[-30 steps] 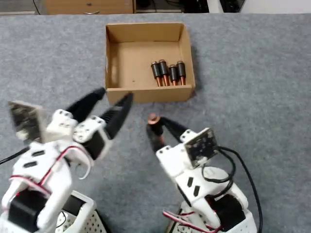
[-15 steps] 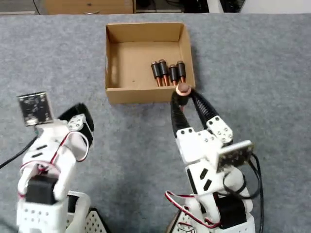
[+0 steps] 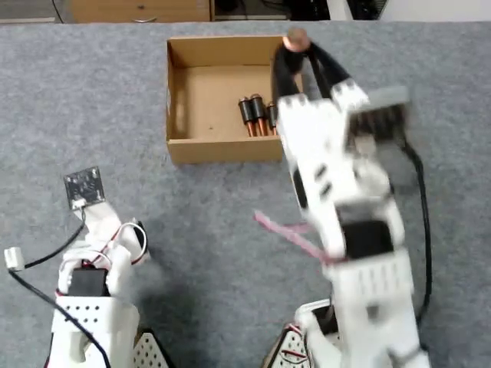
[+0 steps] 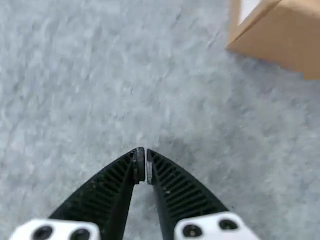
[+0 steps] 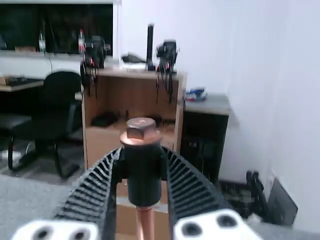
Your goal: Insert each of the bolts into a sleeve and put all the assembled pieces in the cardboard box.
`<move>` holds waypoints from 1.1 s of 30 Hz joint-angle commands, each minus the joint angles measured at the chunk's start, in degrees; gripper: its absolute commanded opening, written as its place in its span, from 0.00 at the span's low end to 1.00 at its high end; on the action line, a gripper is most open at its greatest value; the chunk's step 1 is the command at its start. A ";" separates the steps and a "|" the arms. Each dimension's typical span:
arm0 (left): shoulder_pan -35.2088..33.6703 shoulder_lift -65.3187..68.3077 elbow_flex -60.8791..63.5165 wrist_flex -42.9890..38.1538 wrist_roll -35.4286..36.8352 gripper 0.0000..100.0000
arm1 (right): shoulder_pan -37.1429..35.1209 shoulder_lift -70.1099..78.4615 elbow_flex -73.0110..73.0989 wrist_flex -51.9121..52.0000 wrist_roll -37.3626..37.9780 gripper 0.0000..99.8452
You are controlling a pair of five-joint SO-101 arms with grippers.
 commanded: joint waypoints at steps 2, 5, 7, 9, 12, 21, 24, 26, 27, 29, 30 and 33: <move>-2.11 -0.66 3.78 -3.87 0.09 0.02 | 0.66 19.12 -22.20 11.60 0.09 0.00; -3.34 -0.66 4.22 -4.04 0.09 0.02 | 0.75 30.20 -32.31 18.99 0.09 0.00; -3.34 -0.66 5.71 -3.96 0.09 0.02 | 0.75 37.41 -38.02 22.33 0.09 0.00; -2.90 -0.66 7.74 -4.04 0.09 0.02 | 0.75 43.91 -42.95 24.53 0.09 0.00; -3.34 -0.66 7.82 -4.04 0.09 0.02 | 0.75 52.97 -49.80 26.46 0.09 0.00; -3.25 -0.66 7.91 -4.75 0.09 0.02 | -0.04 80.13 -69.49 27.08 0.18 0.00; -3.08 -0.66 7.91 -4.40 0.09 0.02 | -1.10 88.66 -75.21 27.08 0.18 0.00; -3.16 -0.66 7.91 -4.40 0.09 0.02 | -1.45 93.67 -78.99 27.08 0.18 0.00; -3.25 -0.66 7.91 -4.40 0.09 0.02 | -1.71 96.13 -80.92 27.08 0.18 0.00; -3.25 -0.66 7.91 -4.40 0.09 0.02 | -1.89 100.44 -84.00 27.16 0.44 0.00; -3.34 -0.66 7.91 -4.40 0.09 0.02 | -2.07 102.46 -85.41 27.16 0.53 0.00; -3.25 -0.66 7.91 -4.40 0.09 0.02 | -2.33 107.47 -88.84 27.34 0.62 0.00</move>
